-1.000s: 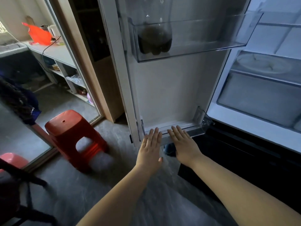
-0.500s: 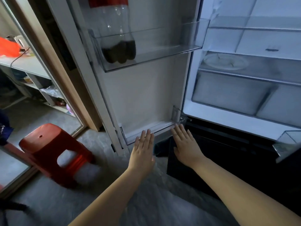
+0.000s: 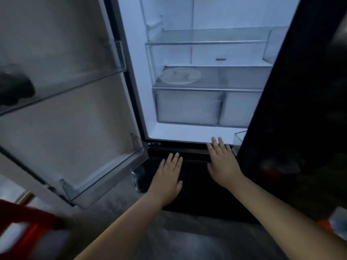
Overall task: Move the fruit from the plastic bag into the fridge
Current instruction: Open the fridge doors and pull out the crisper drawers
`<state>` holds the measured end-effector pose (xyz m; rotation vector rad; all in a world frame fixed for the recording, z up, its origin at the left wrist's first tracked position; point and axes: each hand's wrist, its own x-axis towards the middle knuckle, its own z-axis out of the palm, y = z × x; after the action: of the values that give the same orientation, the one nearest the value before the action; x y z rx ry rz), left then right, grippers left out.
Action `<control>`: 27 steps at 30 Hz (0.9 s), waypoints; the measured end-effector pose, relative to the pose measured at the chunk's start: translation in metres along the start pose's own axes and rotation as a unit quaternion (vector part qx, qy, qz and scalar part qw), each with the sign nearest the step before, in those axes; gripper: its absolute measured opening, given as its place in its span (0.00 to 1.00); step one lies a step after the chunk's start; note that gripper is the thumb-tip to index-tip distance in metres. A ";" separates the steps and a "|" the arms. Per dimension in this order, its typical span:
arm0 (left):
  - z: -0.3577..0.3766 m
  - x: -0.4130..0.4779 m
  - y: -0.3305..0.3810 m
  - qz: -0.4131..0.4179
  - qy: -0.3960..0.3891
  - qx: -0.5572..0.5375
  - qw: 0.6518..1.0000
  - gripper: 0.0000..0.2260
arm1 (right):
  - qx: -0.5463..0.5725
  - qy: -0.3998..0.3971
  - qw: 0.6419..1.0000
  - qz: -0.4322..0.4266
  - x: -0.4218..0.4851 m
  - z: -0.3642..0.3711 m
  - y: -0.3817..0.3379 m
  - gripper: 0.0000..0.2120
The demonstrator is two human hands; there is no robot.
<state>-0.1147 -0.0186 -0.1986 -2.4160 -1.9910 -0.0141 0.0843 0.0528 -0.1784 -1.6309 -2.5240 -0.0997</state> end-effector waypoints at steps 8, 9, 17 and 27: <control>0.000 0.075 0.097 0.084 0.032 -0.054 0.995 0.33 | -0.050 0.013 0.999 0.005 -0.025 0.007 0.066 0.36; 0.001 0.082 0.102 0.085 0.029 -0.060 0.994 0.33 | -0.058 0.012 0.998 0.003 -0.026 0.008 0.067 0.35; 0.010 0.123 0.096 0.161 -0.001 -0.030 0.987 0.34 | -0.120 0.033 0.992 -0.006 -0.051 0.017 0.076 0.30; 0.022 0.182 0.115 0.334 -0.011 -0.021 0.942 0.34 | -0.167 0.064 0.982 0.055 -0.103 0.023 0.076 0.26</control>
<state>0.0332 0.1387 -0.2182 -2.9841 -1.0847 -0.0246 0.1932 -0.0057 -0.2178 -1.8094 -2.4121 -0.6260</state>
